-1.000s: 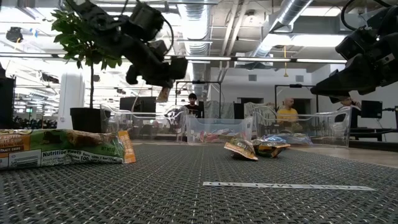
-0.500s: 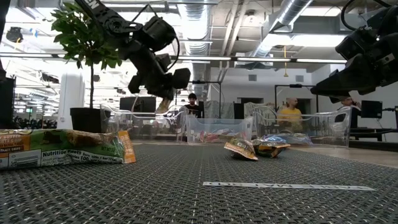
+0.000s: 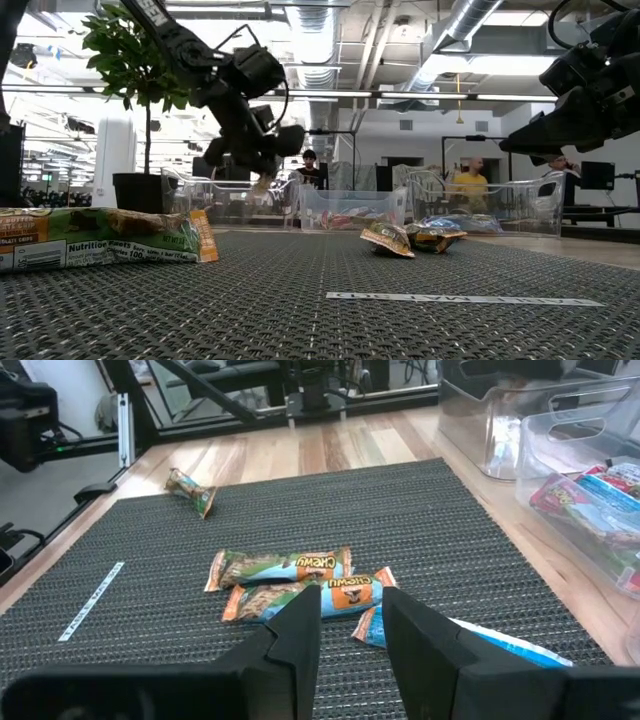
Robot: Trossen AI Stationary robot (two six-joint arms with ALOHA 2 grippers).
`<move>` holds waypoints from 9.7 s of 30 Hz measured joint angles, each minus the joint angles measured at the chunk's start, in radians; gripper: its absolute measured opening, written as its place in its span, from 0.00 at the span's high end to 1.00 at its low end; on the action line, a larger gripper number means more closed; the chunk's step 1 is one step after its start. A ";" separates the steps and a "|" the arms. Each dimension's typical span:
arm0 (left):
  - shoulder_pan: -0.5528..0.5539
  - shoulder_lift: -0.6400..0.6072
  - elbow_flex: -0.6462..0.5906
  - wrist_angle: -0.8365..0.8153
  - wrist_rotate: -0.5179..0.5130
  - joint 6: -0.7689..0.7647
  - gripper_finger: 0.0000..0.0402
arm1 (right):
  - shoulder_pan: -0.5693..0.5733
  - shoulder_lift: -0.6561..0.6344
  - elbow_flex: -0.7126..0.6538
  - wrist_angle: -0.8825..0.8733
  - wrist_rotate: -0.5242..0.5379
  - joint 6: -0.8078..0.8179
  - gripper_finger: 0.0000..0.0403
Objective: Pick and place Granola Bars by type
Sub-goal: Put the orange granola bar into the left transparent bin
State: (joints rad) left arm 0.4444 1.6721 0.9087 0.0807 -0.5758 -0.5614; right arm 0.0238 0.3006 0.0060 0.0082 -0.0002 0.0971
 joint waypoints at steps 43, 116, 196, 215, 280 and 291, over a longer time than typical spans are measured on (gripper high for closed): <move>-0.024 0.028 -0.001 0.102 0.086 0.204 0.68 | 0.000 0.000 0.000 0.000 0.000 0.000 0.75; -0.941 0.149 0.455 -0.972 0.472 -0.300 0.61 | 0.000 0.000 0.000 0.000 0.000 0.000 0.75; -0.960 0.257 0.363 -0.823 0.489 -0.281 0.92 | 0.000 0.000 0.000 0.000 0.000 0.000 0.75; -0.890 0.120 0.363 -0.636 0.080 -0.129 0.92 | 0.000 0.000 0.000 0.000 0.000 0.000 0.75; -0.062 -0.016 0.363 -0.551 -0.096 0.328 0.93 | 0.000 0.000 0.000 0.000 0.000 0.000 0.75; 0.081 0.019 0.362 -0.628 0.070 0.215 0.93 | 0.000 0.000 0.000 0.000 0.000 0.000 0.75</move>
State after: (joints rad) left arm 0.5251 1.6912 1.2708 -0.5473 -0.5055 -0.3461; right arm 0.0235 0.3004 0.0063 0.0082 -0.0002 0.0971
